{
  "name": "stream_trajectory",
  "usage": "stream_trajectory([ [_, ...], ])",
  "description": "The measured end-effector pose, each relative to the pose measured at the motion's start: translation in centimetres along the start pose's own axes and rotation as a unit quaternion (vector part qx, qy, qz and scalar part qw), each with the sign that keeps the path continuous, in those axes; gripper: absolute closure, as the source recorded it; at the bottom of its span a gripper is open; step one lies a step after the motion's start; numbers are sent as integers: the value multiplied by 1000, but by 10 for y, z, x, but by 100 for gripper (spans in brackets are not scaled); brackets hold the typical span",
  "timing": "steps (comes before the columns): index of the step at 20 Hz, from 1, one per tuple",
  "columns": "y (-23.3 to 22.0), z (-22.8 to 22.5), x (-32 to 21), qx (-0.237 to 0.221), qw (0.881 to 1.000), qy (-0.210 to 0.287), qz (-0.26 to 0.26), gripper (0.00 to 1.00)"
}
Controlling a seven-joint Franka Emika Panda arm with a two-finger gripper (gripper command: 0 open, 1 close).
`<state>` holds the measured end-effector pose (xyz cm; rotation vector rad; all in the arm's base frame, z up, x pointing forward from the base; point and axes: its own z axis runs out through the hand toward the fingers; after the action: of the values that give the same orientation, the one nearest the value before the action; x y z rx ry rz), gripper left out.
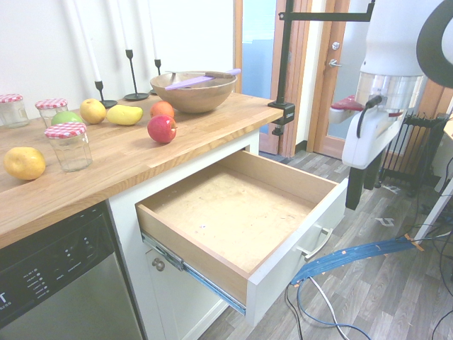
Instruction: Close the drawer
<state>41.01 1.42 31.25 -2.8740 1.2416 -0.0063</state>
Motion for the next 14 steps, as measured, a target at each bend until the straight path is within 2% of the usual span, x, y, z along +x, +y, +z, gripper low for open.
stream_trajectory([
  [14,11,126,20,-22,999,-23,8,0],
])
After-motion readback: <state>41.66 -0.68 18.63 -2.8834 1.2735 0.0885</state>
